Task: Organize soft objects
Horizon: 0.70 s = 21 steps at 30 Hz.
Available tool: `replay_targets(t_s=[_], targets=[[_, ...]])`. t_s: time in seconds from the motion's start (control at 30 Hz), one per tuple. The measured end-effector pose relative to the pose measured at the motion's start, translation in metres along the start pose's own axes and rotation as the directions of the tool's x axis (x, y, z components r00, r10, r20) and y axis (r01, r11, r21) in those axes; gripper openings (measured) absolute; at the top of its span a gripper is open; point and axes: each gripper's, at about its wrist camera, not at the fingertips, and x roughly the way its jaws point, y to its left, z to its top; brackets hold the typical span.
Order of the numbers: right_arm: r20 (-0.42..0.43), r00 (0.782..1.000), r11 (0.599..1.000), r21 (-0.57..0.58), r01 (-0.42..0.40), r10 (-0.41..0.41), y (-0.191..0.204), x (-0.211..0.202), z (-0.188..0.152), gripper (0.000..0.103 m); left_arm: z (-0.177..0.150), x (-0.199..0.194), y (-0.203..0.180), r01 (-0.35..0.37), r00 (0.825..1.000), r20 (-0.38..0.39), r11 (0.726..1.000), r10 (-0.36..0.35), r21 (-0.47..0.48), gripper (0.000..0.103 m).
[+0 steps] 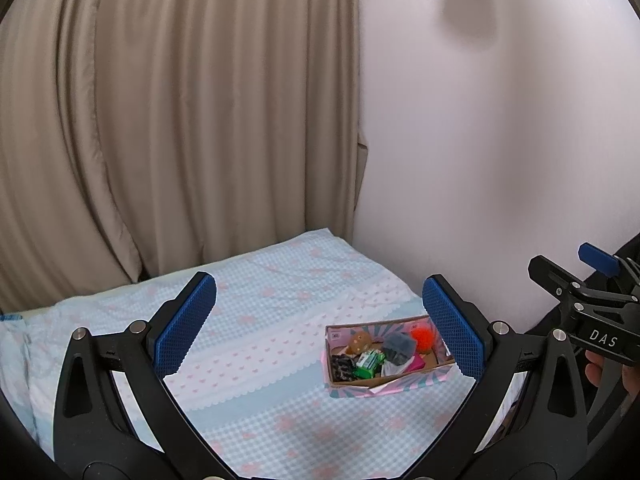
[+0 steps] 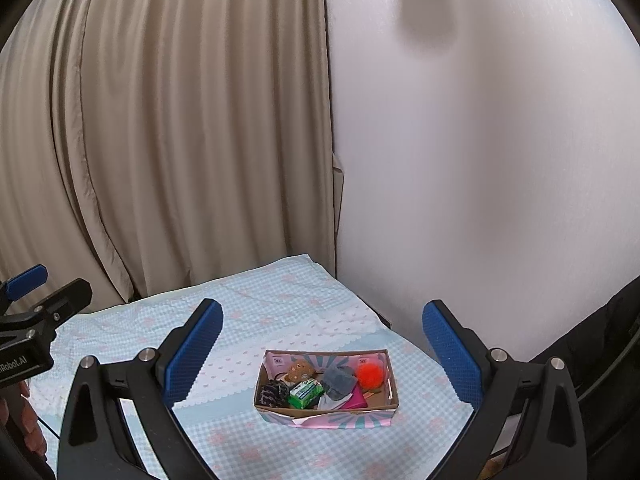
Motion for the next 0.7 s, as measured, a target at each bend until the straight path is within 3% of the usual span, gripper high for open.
replay_targets(t_s=[0.7], targets=[[0.012, 1.0, 1.0, 0.012, -0.009, 0.009, -0.0017, 0.0005, -0.0005, 0.1, 0.0018, -0.0006, -0.0059, 0.009, 1.0, 0.006, 1.0, -0.009, -0.003, 0.103]])
